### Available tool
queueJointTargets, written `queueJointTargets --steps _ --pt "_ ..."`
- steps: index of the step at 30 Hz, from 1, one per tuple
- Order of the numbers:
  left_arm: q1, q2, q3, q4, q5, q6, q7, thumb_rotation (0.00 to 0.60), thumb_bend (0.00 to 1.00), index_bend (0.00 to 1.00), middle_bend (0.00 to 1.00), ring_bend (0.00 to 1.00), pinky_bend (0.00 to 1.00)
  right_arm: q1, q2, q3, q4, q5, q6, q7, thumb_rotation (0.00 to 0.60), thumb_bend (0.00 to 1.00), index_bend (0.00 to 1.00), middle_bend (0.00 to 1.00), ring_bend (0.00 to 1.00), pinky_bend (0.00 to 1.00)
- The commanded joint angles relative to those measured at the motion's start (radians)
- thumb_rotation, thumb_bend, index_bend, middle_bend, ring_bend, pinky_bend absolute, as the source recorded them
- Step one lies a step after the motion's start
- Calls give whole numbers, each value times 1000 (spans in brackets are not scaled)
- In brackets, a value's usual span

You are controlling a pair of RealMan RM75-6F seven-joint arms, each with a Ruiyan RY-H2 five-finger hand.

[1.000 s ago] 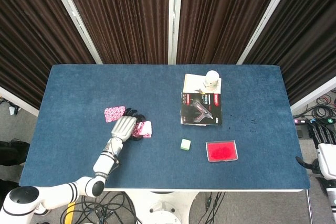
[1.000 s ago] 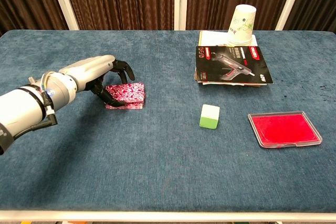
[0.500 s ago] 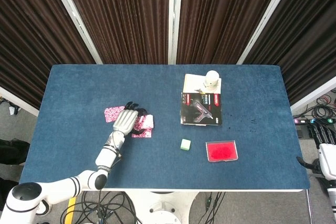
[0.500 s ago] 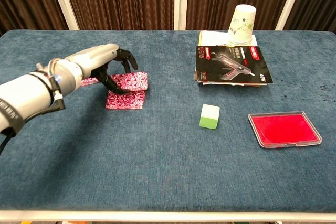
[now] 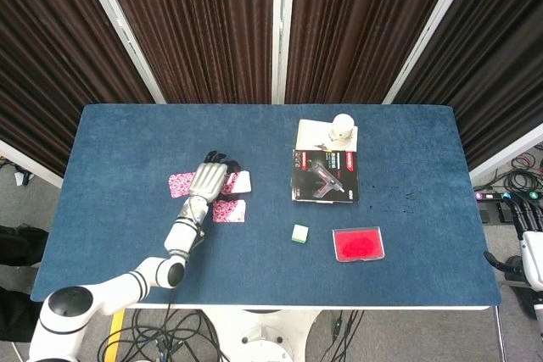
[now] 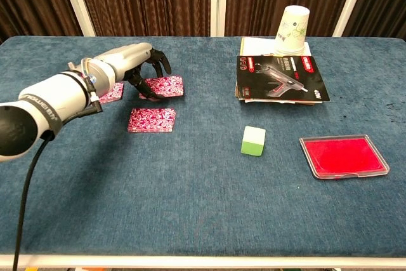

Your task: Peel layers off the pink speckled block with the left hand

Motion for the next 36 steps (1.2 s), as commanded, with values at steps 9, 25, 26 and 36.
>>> queueJointTargets --steps 9,25,26,36 --pt "-17 -31 13 85 57 -18 -106 600 245 232 220 97 48 1 -2 0 5 -1 -4 4 600 67 0 0 0 0" --pt "95 155 34 -196 82 145 -27 600 226 220 205 93 48 5 -13 -4 2 -24 7 -1 600 67 0 0 0 0" --pt "117 192 42 -246 84 165 -12 600 223 224 205 94 48 6 -14 -5 2 -29 11 -1 600 67 0 0 0 0" --pt "328 535 219 -629 221 340 60 600 192 231 205 64 69 6 -28 -25 -7 -85 42 -9 600 66 0 0 0 0"
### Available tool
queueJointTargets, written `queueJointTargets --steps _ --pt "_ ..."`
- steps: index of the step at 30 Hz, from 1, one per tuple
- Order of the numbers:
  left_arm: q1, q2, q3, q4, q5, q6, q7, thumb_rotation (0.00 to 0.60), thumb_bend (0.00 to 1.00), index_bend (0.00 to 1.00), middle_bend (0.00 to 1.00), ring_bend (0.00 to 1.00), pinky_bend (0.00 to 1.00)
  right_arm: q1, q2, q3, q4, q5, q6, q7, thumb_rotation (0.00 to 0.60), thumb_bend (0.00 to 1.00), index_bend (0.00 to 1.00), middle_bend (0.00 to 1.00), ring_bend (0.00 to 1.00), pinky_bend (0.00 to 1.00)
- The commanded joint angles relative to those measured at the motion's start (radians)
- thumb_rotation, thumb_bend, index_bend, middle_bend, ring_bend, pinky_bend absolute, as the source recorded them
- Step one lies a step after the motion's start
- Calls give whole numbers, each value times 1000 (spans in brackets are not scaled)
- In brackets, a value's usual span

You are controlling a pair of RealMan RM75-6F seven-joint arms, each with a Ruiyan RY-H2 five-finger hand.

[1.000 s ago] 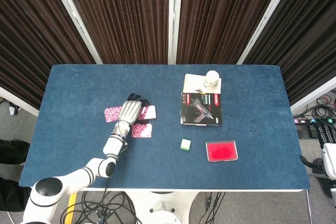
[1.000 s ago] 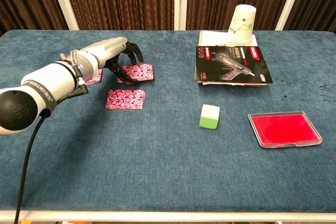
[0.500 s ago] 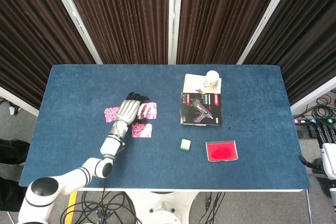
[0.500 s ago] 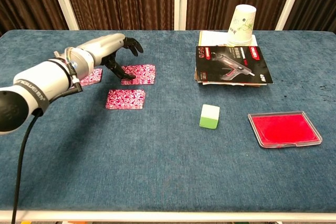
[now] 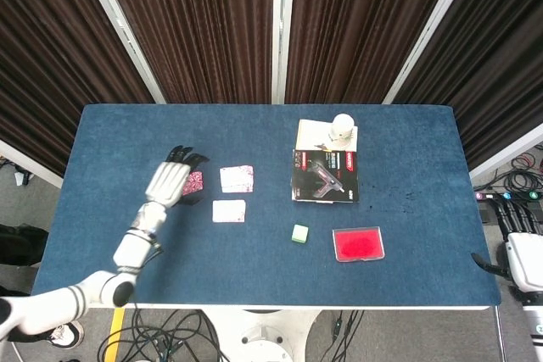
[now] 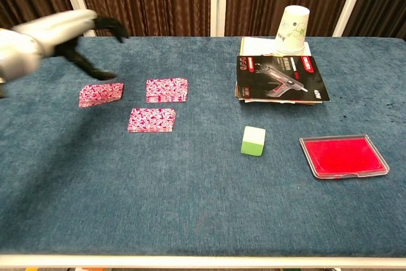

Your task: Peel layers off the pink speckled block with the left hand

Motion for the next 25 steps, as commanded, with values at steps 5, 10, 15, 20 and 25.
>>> queueJointTargets --steps 5,10,15,20,25 --pt "213 217 176 -169 155 239 71 600 184 227 204 64 69 1 -12 -21 -19 -53 30 -20 600 66 0 0 0 0" --pt "317 278 249 -177 210 331 3 600 169 227 199 64 69 -1 -10 -29 -40 -76 48 -52 600 65 0 0 0 0" --pt "406 299 276 -155 224 416 -42 600 167 210 197 64 69 -7 -2 -36 -63 -92 67 -85 600 65 0 0 0 0" --pt "454 314 270 -123 227 459 -78 600 168 208 196 64 68 -15 6 -36 -74 -94 86 -99 600 64 0 0 0 0" --pt "479 314 258 -119 240 480 -114 600 167 208 196 64 66 -16 1 -39 -69 -89 80 -105 600 64 0 0 0 0"
